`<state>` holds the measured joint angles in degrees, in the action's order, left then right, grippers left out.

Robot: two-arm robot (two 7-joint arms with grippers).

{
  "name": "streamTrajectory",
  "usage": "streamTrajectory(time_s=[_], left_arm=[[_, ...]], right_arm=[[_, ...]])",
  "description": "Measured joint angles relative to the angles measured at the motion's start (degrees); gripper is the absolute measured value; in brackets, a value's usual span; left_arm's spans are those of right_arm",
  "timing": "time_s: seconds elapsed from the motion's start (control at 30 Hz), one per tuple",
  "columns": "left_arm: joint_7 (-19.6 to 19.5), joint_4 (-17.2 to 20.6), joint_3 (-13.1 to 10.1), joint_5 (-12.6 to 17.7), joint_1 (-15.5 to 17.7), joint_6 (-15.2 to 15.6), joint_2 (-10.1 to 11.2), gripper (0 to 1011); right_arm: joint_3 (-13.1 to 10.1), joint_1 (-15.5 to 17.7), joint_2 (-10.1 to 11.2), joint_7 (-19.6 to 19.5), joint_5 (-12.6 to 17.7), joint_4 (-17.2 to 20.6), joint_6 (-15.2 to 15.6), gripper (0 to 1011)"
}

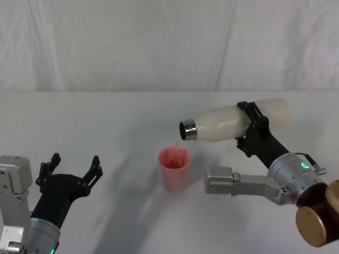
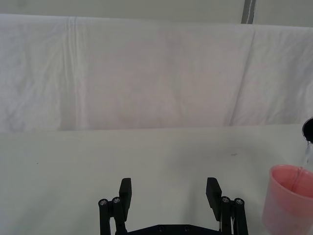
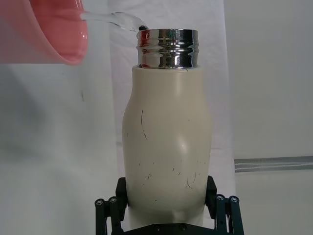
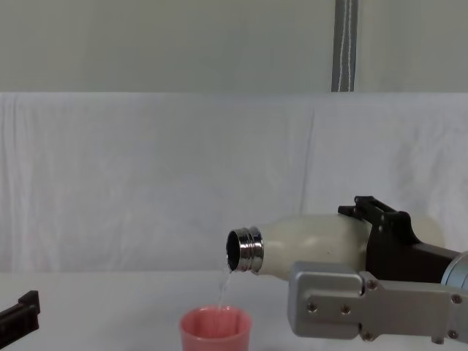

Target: Grasp the thermos with one hand and pour water into the cup lid.

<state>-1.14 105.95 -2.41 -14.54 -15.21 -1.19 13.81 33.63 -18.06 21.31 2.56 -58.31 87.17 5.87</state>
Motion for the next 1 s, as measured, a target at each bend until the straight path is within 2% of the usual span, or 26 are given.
streamTrajectory(time_s=[1.0], left_arm=[[0.0, 0.0, 0.0, 0.0, 0.0, 0.0, 0.0, 1001]], right_arm=[[0.1, 0.0, 0.2, 0.0, -0.4, 0.4, 0.3, 950]])
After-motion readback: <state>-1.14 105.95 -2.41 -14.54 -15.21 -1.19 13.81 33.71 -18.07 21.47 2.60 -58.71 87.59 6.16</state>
